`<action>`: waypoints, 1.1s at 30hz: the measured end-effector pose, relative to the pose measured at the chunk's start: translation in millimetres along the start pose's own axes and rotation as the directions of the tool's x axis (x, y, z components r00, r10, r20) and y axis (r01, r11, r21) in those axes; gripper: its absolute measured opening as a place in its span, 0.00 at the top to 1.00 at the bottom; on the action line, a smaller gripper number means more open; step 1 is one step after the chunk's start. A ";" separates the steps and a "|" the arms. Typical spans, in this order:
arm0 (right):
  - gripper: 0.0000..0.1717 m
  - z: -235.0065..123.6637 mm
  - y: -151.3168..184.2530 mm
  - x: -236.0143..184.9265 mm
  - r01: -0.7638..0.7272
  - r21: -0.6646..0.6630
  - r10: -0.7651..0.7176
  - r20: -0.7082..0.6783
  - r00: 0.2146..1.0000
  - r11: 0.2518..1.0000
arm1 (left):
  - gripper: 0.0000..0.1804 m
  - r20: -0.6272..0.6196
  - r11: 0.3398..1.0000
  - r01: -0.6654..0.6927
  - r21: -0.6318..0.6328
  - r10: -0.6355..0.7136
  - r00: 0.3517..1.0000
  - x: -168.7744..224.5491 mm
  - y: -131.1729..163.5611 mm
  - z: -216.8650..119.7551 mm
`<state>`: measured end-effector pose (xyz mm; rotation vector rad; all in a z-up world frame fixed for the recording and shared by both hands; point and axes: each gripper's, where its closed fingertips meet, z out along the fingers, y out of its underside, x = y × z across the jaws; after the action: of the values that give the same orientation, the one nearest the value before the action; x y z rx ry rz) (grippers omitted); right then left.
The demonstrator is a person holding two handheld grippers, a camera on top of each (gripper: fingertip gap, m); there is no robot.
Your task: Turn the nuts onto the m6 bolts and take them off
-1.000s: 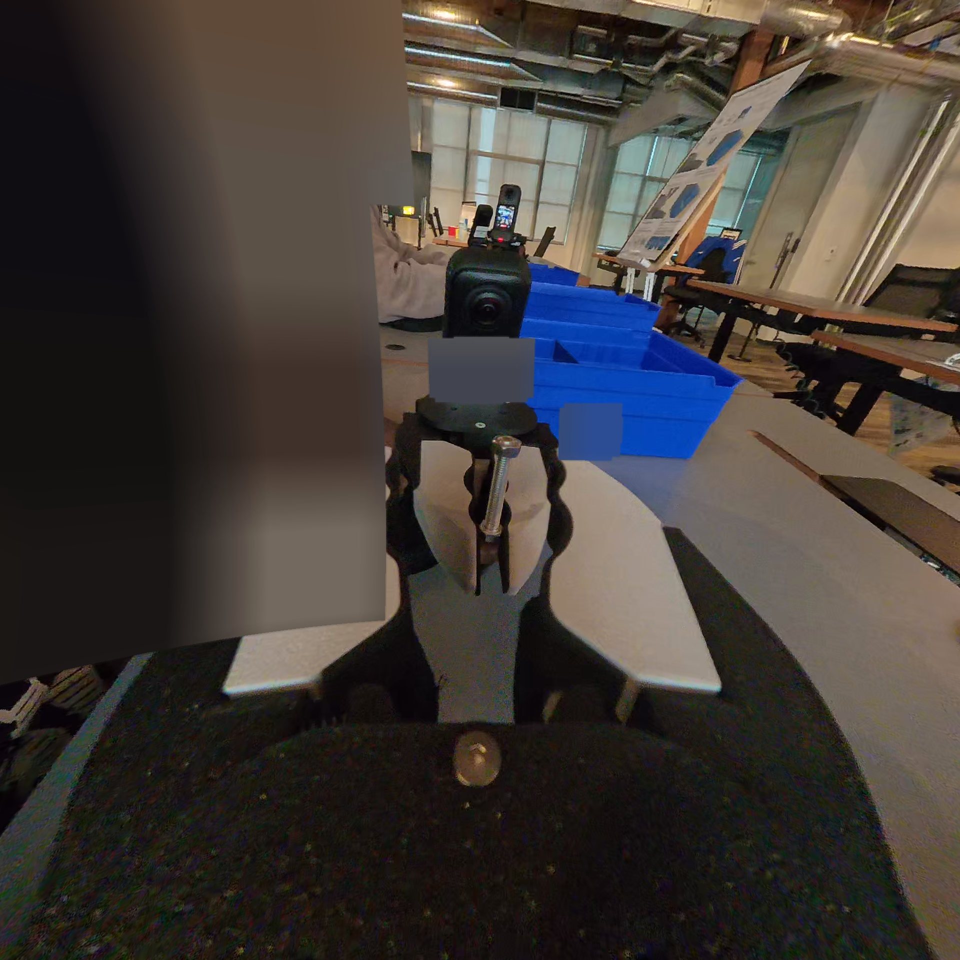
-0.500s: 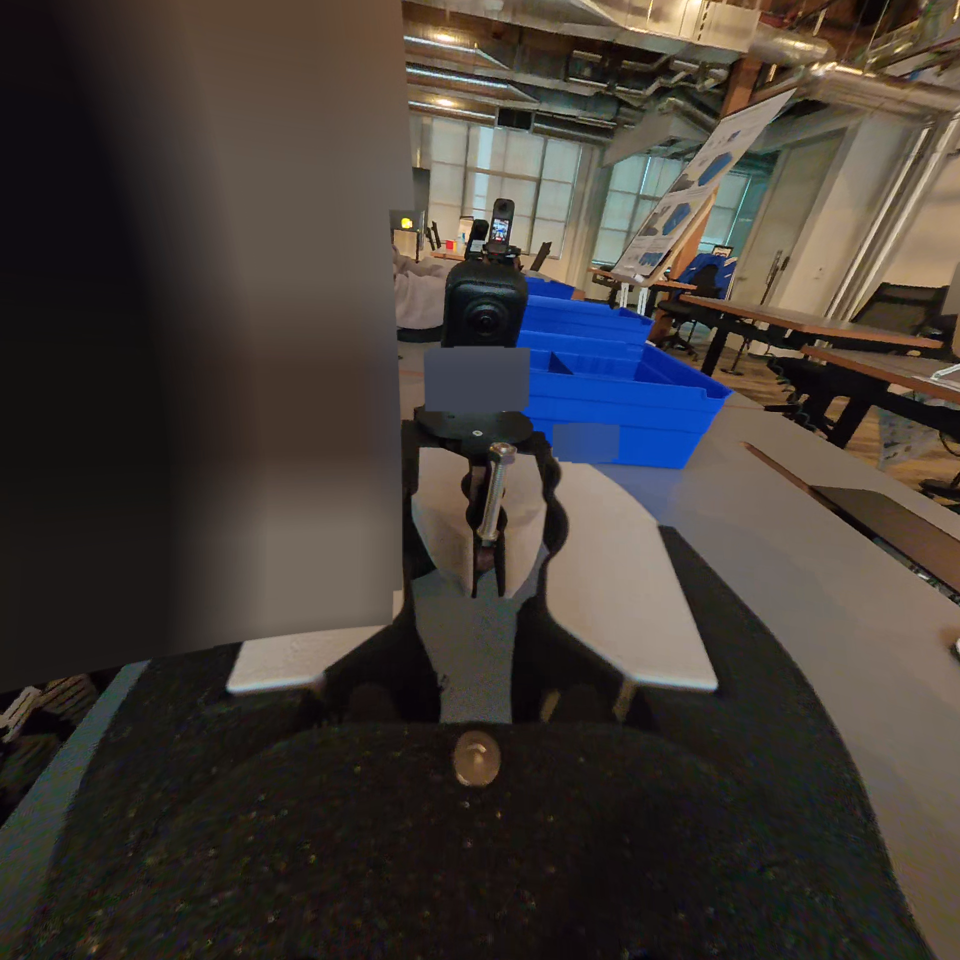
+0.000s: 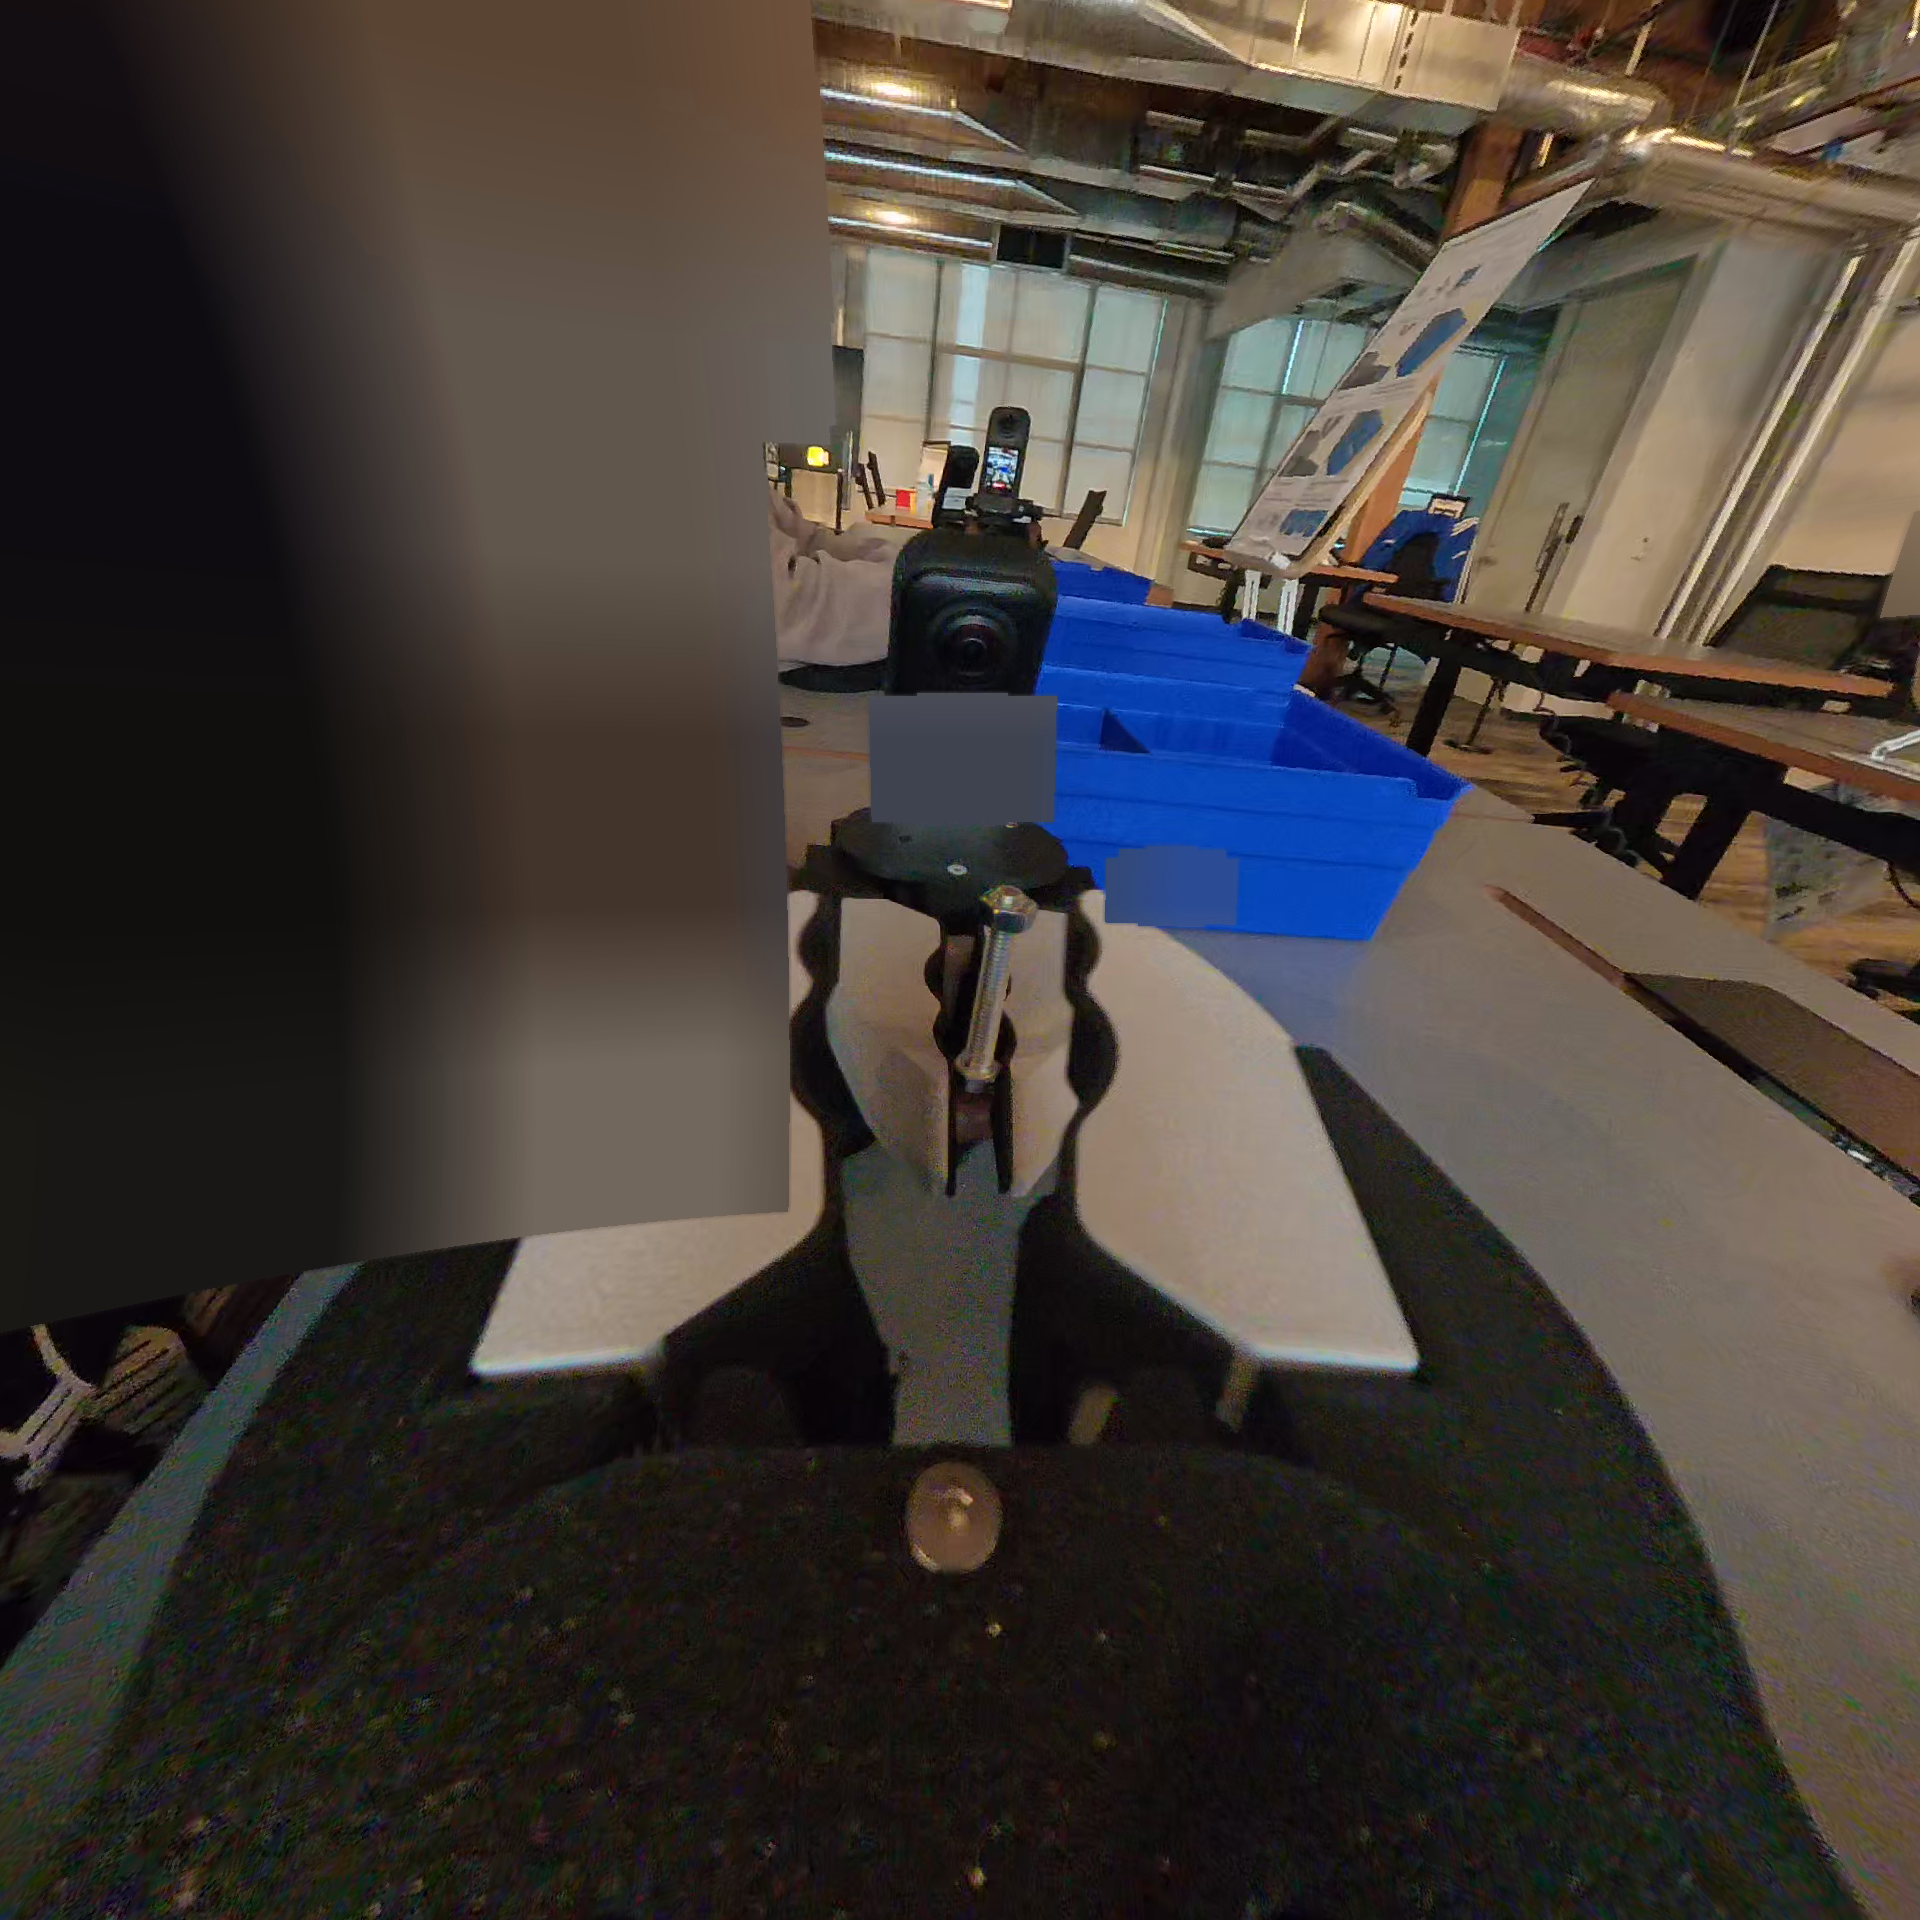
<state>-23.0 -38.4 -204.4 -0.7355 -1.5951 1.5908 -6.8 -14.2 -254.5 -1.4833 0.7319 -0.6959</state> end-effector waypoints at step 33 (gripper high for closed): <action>0.80 -1.3 0.7 3.7 0.014 0.002 -0.014 -0.024 1.000 1.000 | 0.95 0.001 1.000 0.002 0.000 -0.002 1.000 -0.5 -0.3 0.3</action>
<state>-24.0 -34.5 -204.7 -0.7384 -1.5774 1.5678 -6.8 -13.7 -254.2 -1.4843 0.7300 -0.6969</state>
